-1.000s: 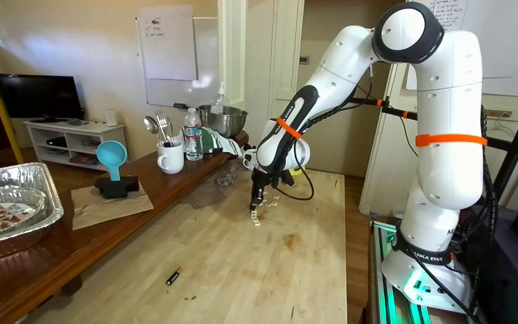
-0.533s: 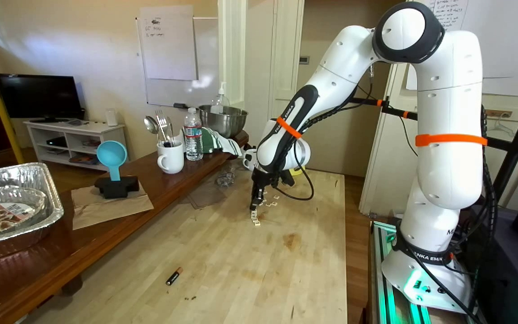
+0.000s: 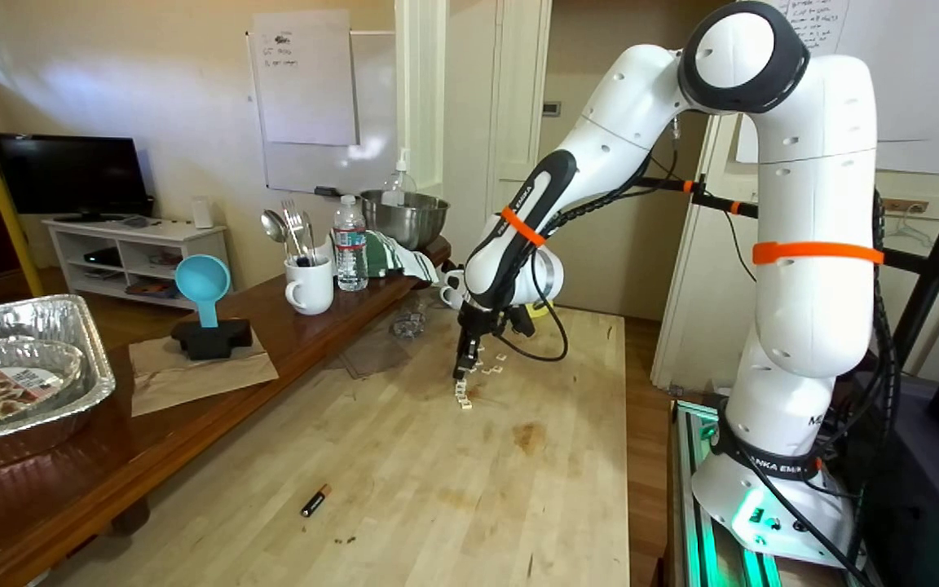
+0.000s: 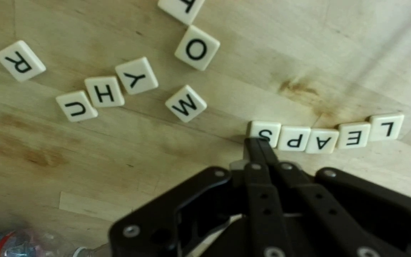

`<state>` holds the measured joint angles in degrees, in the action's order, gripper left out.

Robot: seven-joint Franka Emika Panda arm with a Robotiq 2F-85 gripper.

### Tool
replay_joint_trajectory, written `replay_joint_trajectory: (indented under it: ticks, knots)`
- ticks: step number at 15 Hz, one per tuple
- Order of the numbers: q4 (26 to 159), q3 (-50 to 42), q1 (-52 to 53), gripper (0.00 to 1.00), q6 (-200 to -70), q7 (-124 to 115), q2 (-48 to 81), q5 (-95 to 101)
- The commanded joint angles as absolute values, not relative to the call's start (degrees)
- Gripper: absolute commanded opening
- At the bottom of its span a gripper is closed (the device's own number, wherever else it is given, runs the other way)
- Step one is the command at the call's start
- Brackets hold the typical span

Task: Add a new tile to the end of the word

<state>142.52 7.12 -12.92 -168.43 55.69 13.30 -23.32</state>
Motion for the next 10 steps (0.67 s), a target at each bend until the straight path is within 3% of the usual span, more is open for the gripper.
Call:
replay_joint_trajectory:
  ticks: [1, 10]
  knots:
    - [143.0, 13.1, -17.94, 0.0, -166.18, 63.35, 10.7, -32.44]
    - [144.36, 9.66, -17.41, 0.0, -167.43, 59.41, 9.54, -30.91]
